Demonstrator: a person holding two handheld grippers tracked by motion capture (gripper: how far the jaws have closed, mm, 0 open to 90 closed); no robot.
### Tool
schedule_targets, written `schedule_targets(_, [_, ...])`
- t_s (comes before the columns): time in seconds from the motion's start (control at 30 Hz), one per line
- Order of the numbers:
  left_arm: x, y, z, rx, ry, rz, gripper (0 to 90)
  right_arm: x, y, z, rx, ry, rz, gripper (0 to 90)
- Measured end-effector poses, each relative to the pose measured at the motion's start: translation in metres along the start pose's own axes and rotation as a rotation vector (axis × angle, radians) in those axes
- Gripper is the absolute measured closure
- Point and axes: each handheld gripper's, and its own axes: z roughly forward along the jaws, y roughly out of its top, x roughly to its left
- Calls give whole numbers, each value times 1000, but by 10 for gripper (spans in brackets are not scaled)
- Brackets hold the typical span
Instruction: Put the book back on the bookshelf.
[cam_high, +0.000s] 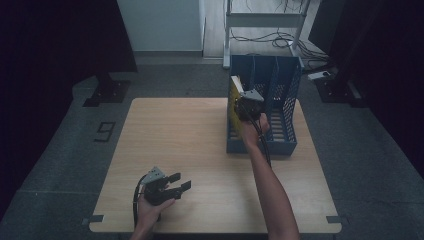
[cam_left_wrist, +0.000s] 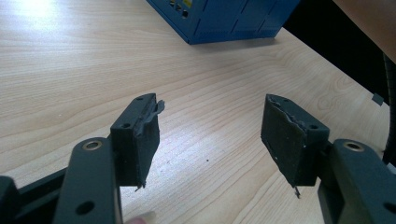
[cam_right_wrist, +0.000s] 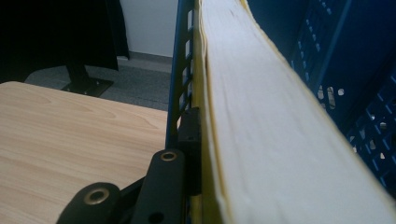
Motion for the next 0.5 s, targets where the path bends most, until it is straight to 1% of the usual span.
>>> schedule_targets(0.27, [0,0,1,6,-1,2,372,-4,-1,4,-4,-12,11,741])
schedule_targets(0.37, [1,-1,1,7,0,-2,372,-7,-2,7,-5,-16,23,740])
schedule_targets(0.5, [2,-1,2,8,-2,-5,372,-7,0,10,-7,-21,24,741])
